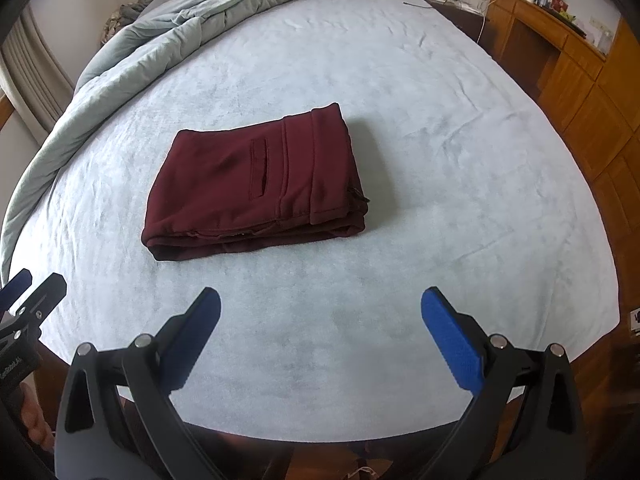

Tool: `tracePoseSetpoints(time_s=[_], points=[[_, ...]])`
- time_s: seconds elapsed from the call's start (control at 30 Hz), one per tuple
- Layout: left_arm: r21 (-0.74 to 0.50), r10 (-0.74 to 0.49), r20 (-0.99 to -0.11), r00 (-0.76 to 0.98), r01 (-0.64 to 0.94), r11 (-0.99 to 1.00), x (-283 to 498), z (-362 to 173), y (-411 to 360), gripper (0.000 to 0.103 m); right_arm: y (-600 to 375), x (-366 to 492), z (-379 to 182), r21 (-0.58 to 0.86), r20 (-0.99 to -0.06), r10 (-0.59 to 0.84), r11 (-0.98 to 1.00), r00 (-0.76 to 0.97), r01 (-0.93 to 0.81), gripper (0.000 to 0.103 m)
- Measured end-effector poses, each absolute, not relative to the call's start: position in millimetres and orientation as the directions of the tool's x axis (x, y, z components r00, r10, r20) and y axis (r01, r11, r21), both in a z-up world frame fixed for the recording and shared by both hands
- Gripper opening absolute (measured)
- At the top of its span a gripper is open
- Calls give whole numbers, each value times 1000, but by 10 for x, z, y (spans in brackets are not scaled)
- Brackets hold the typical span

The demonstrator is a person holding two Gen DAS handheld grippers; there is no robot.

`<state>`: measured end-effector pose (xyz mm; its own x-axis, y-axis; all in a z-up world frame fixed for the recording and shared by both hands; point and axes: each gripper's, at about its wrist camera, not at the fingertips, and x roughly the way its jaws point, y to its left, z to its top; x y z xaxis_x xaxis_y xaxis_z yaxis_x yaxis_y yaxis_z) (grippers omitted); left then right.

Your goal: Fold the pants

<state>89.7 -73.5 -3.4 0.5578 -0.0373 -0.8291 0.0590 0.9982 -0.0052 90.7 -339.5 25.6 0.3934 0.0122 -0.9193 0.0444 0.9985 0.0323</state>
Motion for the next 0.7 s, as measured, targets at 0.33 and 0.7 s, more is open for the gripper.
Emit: tracePoseSetpoints(time_s=[0.33,0.7], points=[[-6,-34,-839,543,54,999,918,-78,-719,99,-3380,905,225,19,-923,2,999,384,42,100],[-2,-24,-851,525,43,999,915,-118,-719,99,-3449,913,176,36,-929,11,997,370,62,100]])
